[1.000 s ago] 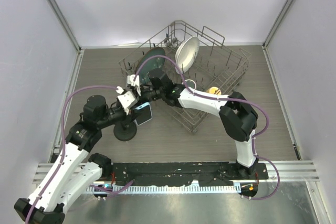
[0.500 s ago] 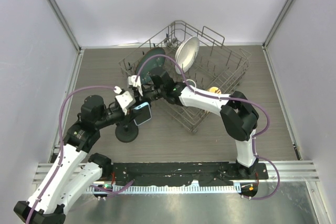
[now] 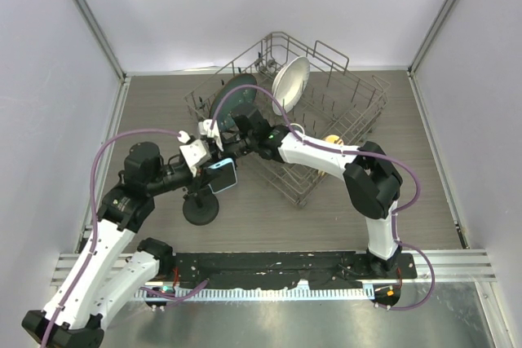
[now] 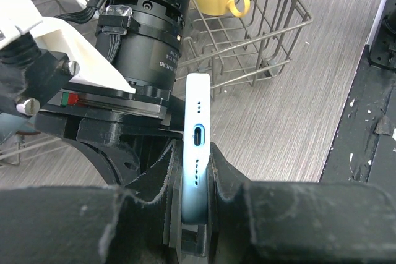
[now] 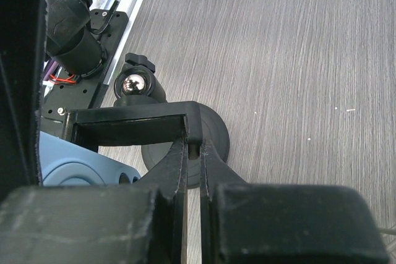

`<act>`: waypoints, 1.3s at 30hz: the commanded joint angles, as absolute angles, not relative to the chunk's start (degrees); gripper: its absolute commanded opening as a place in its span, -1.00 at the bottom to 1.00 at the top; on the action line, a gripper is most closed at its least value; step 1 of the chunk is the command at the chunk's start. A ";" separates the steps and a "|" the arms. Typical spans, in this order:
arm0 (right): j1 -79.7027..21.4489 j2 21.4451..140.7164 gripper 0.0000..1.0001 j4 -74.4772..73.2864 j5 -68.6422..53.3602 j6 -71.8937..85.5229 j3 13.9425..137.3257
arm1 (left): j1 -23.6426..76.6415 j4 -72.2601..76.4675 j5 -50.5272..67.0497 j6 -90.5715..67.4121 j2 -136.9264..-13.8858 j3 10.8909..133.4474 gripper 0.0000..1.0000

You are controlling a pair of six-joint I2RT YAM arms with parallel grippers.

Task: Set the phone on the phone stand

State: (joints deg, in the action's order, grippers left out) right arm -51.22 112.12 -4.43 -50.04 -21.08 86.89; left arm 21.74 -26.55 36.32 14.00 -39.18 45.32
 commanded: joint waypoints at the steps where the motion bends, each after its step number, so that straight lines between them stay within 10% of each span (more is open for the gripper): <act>1: -51.42 110.66 -0.99 -9.50 -50.28 -20.74 83.85 | 20.83 -19.69 31.67 14.24 -35.87 46.41 -1.00; 39: -51.24 111.72 -0.99 -13.91 -51.79 -22.36 87.20 | 20.74 -21.36 27.79 8.19 -33.23 42.98 -1.00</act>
State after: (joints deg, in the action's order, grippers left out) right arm -50.94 114.37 -12.45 -54.65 -25.39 91.61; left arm 21.23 -26.39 34.17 9.39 -36.60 42.83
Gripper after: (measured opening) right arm 0.085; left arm 0.178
